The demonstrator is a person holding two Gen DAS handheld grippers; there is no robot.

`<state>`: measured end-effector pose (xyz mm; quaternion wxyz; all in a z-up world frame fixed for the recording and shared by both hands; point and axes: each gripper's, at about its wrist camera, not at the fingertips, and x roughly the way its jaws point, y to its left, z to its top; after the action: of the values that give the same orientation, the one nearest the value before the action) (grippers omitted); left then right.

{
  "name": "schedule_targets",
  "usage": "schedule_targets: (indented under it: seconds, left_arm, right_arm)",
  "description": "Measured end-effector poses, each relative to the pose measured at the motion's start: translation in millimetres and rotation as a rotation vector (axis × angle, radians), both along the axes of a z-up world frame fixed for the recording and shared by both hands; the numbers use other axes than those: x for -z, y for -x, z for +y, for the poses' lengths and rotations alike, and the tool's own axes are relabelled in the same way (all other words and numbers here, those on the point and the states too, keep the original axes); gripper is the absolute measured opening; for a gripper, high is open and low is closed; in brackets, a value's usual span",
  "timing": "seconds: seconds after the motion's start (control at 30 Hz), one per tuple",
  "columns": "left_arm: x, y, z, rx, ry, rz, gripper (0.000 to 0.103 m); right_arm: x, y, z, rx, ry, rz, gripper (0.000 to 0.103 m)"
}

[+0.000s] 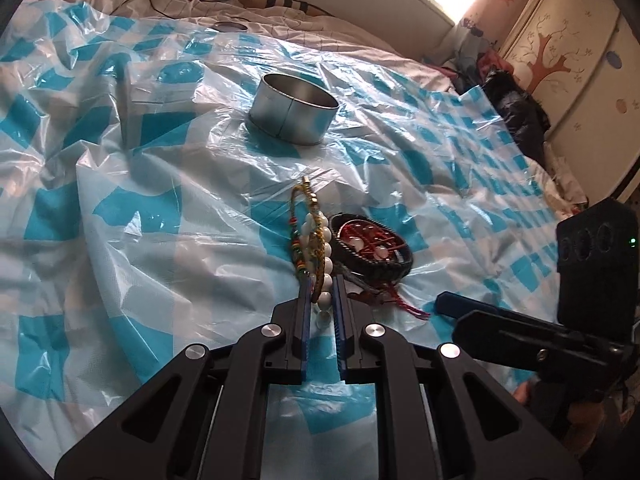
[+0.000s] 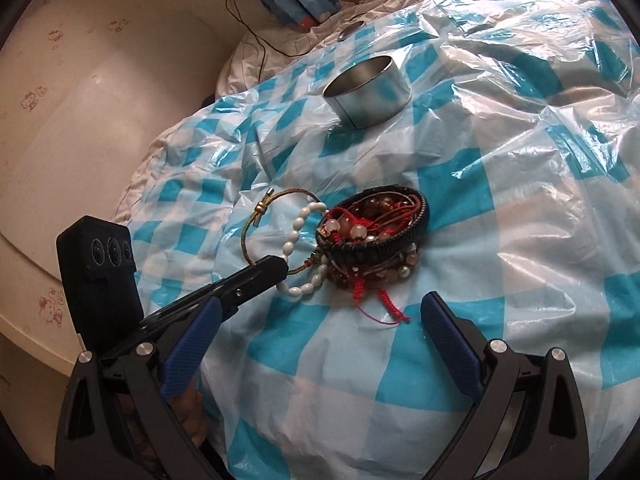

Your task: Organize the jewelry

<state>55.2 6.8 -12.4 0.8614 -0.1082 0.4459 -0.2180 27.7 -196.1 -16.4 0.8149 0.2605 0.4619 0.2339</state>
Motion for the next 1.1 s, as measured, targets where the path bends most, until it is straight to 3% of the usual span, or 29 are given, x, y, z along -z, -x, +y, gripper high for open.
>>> schedule_targets:
  seconds: [0.27, 0.7, 0.8, 0.87, 1.1]
  left_arm:
    - [1.0, -1.2, -2.6, -0.010, -0.045, -0.012, 0.012]
    - [-13.2, 10.8, -22.2, 0.051, -0.120, -0.116, 0.012]
    - [-17.6, 12.7, -19.5, 0.060, -0.079, -0.130, 0.012]
    - [-19.7, 12.3, -13.1, 0.057, -0.037, -0.124, 0.003]
    - [-23.5, 10.9, 9.5, 0.038, 0.072, -0.091, 0.003]
  right_arm:
    - [2.0, -1.7, 2.4, 0.011, 0.055, -0.007, 0.096]
    - [3.7, -1.6, -1.6, 0.033, 0.051, -0.003, 0.096]
    - [4.3, -1.8, -1.8, 0.035, 0.044, -0.002, 0.096]
    - [3.9, -1.8, -1.9, 0.035, 0.042, -0.002, 0.096]
    - [0.6, 0.5, 7.8, 0.008, 0.108, -0.023, 0.096]
